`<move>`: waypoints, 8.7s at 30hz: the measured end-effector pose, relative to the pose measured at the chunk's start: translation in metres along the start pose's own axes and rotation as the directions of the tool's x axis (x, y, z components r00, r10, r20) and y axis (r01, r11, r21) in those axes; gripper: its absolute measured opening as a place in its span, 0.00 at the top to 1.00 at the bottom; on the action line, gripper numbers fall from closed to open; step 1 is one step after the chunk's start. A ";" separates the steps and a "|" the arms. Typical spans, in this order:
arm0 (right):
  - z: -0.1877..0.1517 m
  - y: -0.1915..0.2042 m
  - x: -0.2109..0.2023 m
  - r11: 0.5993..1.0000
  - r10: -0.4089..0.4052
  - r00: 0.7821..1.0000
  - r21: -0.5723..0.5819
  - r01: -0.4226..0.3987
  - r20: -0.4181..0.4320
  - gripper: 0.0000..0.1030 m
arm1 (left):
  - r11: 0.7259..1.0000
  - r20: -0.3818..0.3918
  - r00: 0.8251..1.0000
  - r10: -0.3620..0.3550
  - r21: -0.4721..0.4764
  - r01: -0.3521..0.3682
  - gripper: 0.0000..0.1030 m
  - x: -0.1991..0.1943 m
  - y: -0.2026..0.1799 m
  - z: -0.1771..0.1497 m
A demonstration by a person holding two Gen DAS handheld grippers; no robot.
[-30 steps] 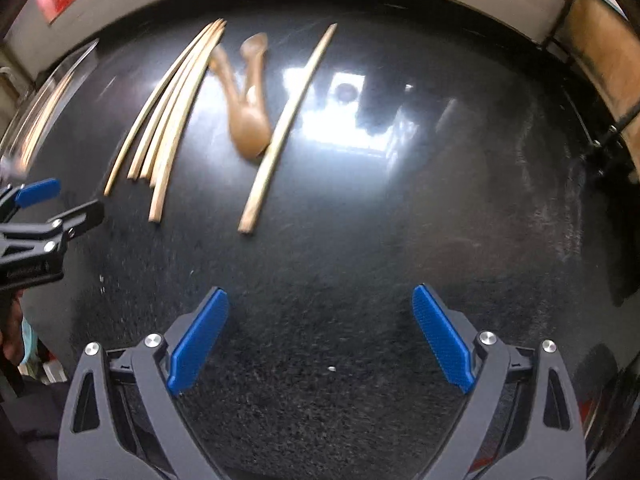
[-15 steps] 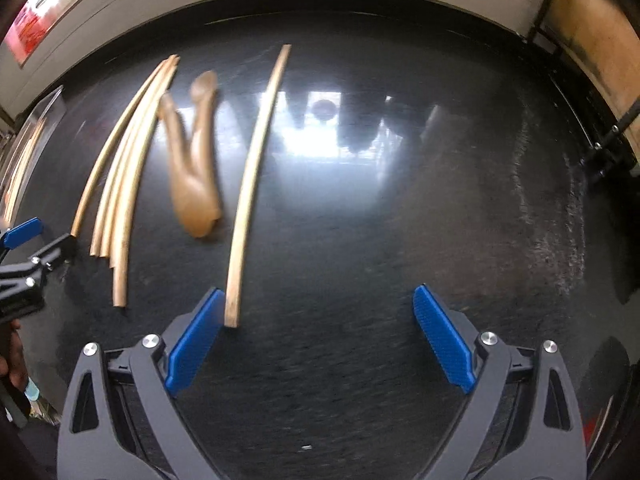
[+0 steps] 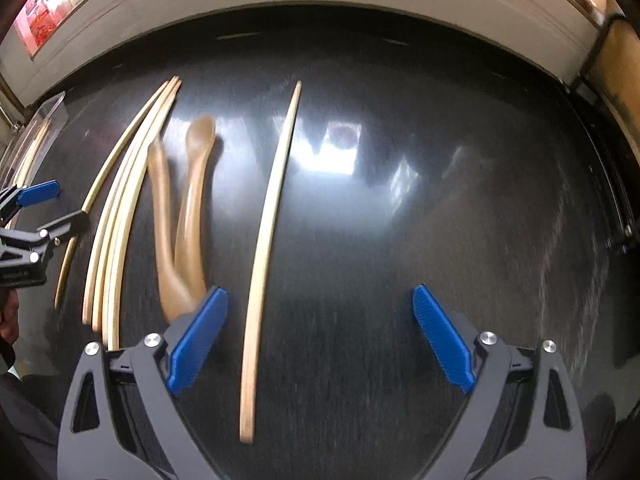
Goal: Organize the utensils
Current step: 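Grasp a chopstick with the left gripper while the right gripper grasps another, then carry both chopsticks into the clear tray and open both grippers, then move both open grippers back over the remaining utensils, then grasp a chopstick with the left gripper while the right gripper grasps a wooden spoon, then carry the chopstick and wooden spoon into the clear tray and open both grippers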
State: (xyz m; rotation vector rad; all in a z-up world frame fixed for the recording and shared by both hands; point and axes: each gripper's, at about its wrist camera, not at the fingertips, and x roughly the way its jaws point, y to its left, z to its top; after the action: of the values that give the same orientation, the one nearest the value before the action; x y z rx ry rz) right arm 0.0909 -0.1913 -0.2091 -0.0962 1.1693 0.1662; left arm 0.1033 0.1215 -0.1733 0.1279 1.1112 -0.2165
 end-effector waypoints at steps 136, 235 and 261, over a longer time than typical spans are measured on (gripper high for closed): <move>0.117 0.188 -0.113 0.871 0.466 0.882 0.137 -0.471 0.065 0.16 | 0.899 0.101 0.992 0.072 -0.437 -0.021 0.06 -0.169 0.201 -0.036; 0.077 -0.002 -0.149 0.969 0.215 0.934 0.060 -0.241 0.287 0.90 | 0.982 0.157 0.986 -0.061 -0.170 0.088 0.94 -0.109 0.012 0.046; 0.124 0.247 -0.162 0.866 0.484 0.867 -0.205 -0.456 0.117 0.90 | 0.888 0.121 0.982 0.143 -0.455 -0.073 0.94 -0.184 0.218 -0.045</move>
State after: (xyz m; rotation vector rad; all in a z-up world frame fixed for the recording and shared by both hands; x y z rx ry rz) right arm 0.0975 0.0588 -0.0094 0.0567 0.9927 0.6999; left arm 0.0376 0.3627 -0.0290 -0.2375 0.9729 0.1342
